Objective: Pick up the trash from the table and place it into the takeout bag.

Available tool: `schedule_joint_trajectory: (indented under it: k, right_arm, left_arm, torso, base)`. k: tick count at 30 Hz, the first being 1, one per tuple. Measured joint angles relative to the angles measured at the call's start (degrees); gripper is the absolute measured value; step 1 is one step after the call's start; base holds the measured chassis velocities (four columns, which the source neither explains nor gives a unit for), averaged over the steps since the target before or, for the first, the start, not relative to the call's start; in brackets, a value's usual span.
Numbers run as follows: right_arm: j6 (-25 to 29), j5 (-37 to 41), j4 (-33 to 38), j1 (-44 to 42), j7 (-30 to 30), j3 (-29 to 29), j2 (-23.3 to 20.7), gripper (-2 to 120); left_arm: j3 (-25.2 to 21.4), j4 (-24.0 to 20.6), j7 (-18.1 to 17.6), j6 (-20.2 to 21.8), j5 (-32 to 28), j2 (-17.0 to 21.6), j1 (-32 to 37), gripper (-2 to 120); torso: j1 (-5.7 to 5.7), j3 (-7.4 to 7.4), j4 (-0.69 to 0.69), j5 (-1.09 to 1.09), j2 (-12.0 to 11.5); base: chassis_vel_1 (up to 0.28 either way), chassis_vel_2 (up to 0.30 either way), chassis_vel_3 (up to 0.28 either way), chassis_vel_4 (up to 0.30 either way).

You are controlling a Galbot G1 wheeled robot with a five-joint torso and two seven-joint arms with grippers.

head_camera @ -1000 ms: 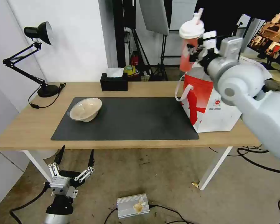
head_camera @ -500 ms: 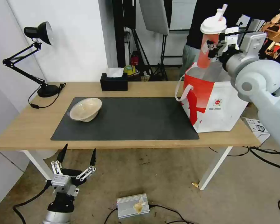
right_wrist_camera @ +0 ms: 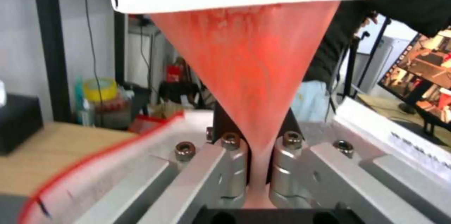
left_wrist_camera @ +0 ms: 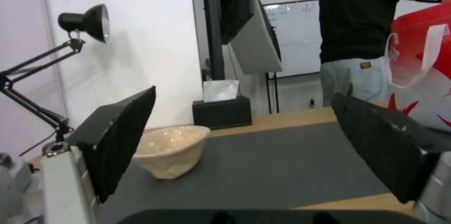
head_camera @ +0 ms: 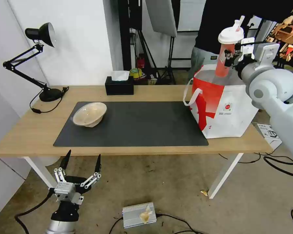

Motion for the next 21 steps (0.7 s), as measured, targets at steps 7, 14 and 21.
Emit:
schedule_joint_trajectory:
  k: [7, 14, 21]
  right_arm:
    - [-1.48, -2.4, -1.59, -1.58, -4.81, 0.03, -2.76, 1]
    - [-6.48, -6.49, -2.68, -0.84, -13.99, -0.19, -6.89, 1]
    - [-11.94, -10.7, -4.45, 5.18, -25.93, -5.5, -11.11, 1]
  left_arm:
    - [0.21, -0.13, 0.02, -0.18, 0.36, -0.14, 0.12, 100]
    - [0.26, -0.62, 0.02, -0.24, 0.5, 0.03, 0.34, 100]
    - [0.8, -1.1, 0.08, -0.6, 1.38, -0.94, 0.74, 100]
  torso:
    - [0.0, 0.0, 0.0, 0.01, 0.0]
    - [0.0, 0.0, -0.01, 0.01, 0.0]
    - [0.0, -0.01, -0.01, -0.01, 0.0]
  base:
    - [0.0, 0.0, 0.0, 0.0]
    - [0.0, 0.0, 0.0, 0.0]
    - [0.0, 0.0, 0.0, 0.0]
